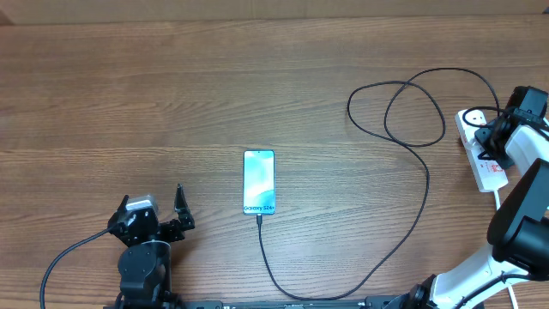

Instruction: Plug charger to phone and switch on socket

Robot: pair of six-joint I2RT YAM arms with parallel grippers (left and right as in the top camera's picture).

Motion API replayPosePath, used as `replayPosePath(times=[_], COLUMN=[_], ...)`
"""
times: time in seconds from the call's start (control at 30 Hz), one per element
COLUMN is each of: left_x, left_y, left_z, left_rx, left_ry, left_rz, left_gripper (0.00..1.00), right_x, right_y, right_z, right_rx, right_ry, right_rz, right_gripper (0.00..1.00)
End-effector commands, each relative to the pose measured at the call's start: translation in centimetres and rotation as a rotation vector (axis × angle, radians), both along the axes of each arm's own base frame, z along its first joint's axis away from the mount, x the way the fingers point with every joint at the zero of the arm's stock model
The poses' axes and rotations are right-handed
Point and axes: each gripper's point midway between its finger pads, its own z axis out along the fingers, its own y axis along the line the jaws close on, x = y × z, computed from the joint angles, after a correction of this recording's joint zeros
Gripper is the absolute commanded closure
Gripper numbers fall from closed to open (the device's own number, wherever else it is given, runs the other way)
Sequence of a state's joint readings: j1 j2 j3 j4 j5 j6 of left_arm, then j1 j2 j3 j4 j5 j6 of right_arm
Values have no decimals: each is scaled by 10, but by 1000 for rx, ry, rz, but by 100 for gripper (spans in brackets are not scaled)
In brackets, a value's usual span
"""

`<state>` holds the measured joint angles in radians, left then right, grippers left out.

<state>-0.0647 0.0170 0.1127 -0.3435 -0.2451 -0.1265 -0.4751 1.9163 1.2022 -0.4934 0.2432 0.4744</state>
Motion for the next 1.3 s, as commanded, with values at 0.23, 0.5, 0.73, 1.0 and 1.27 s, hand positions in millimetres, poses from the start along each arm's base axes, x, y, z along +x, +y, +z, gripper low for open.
replayPosePath(times=[0.23,0.5,0.73,1.0,1.27], left_x=[0,0,0,0,0], left_y=[0,0,0,0,0], left_z=[-1,-1,-1,-1,-1], left_rx=[15,15,15,15,15], left_ry=[0,0,0,0,0], left_rz=[-4,-5,-5,-5,-5], left_gripper=[1,0,0,0,0], right_x=[10,9,6,-32,-58], right_y=[58,60,61,36,32], right_z=[-20,-21,-22,-13,29], right_rx=[185,195,199,59,2], right_ry=[2,7,17,166,167], right_rz=[128,130,129,-1,-117], right_gripper=[96,96,96,96,96])
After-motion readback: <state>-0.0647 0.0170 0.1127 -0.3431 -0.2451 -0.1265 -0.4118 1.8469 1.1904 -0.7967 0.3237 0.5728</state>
